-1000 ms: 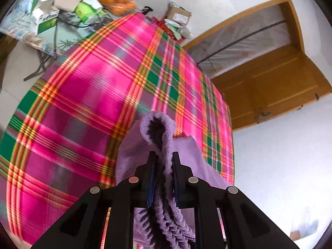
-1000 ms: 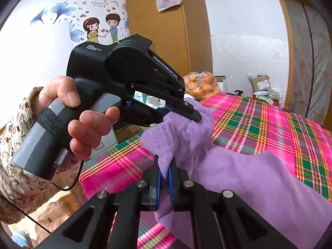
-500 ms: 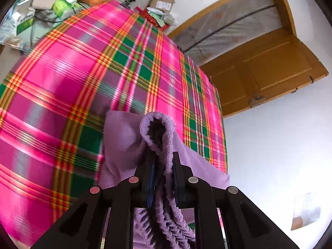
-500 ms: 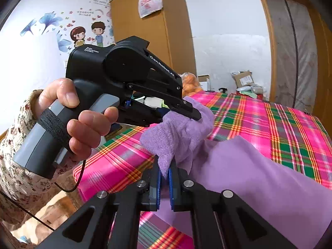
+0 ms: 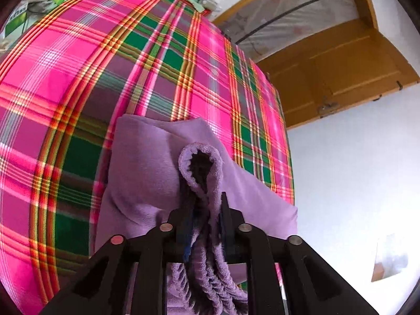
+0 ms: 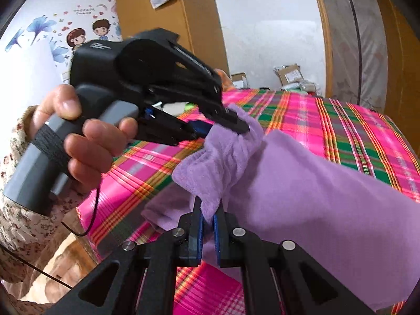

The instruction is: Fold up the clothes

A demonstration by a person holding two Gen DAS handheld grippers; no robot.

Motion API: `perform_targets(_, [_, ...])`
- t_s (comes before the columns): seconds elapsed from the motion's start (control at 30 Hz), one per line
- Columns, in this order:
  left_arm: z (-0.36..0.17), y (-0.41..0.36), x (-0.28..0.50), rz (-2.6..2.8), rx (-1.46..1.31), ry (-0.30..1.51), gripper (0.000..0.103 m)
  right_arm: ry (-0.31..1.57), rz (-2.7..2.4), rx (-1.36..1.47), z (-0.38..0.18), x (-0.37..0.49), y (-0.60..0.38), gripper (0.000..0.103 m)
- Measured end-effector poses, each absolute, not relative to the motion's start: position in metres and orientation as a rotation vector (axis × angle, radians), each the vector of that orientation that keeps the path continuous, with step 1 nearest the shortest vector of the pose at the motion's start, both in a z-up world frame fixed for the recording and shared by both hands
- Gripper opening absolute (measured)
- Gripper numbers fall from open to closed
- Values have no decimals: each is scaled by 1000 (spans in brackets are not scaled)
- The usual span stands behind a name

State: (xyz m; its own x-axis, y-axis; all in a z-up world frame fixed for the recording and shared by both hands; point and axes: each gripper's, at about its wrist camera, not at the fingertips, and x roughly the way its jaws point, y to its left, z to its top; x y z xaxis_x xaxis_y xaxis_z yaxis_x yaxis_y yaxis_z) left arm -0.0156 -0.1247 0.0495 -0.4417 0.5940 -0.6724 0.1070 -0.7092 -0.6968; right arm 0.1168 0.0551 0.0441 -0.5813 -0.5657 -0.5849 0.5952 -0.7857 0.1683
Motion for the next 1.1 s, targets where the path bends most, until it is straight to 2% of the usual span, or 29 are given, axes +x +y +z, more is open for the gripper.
perform_targets(0.27, [44,-136,-1,2210,-1382,-1038,22,-11,-2341,924,30,108,75,11])
perform_targets(0.37, [42,-147,12,2262,-1365,-1051,34,-17,-2357,941,26,107,82,12])
perform_targets(0.57, [29,-170,39,2344,-1383,-1094,34,-73,-2381,974,25,100,97,19])
perform_targets(0.7, [16,-179,53,2334,-1392,-1147,34,-82,-2427,1000,25,93,109,36])
perform_targets(0.97, [6,-178,66,2336,-1407,-1121,34,-238,-2438,899,51,72,134,37])
perform_targets(1.1, [2,-176,69,2326,-1442,-1103,35,-247,-2333,976,47,46,114,37])
